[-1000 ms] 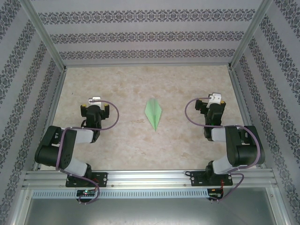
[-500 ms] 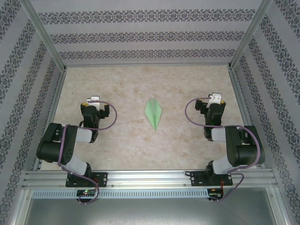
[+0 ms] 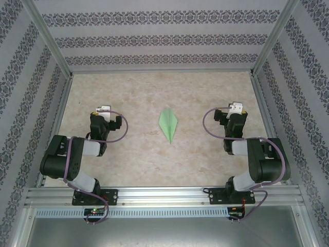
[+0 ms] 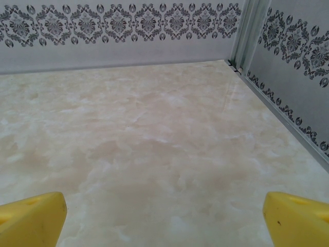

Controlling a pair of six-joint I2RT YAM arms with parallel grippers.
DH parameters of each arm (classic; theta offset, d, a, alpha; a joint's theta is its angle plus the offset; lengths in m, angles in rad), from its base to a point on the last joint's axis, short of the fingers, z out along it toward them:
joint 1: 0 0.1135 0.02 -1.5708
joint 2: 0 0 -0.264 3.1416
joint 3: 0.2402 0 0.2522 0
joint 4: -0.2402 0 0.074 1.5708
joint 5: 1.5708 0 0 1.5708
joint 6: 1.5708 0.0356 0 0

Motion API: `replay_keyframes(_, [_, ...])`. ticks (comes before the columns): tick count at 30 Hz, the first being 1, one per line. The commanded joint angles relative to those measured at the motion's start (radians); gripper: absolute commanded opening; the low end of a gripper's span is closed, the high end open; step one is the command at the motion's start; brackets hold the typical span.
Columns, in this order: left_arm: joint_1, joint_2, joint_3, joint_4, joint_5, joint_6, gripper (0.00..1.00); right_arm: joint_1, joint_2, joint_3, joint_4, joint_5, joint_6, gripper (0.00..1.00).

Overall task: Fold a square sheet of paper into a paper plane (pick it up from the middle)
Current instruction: Reset both arms

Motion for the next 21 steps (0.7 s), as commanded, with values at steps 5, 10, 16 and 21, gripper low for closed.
replay_keyframes(5, [0.026,0.000,0.029,-0.001,0.057,0.001,1.00,0.003,-0.014,0.017,0.009,0.000,0.017,0.98])
replay_keyframes(10, [0.022,0.000,0.030,-0.002,0.047,0.002,1.00,0.003,-0.014,0.017,0.009,0.001,0.017,0.98])
replay_keyframes(16, [0.021,0.003,0.032,-0.007,0.050,0.001,1.00,0.003,-0.013,0.017,0.009,0.001,0.016,0.98])
replay_keyframes(21, [0.022,0.003,0.031,-0.004,0.050,0.002,1.00,0.003,-0.014,0.017,0.009,0.001,0.016,0.98])
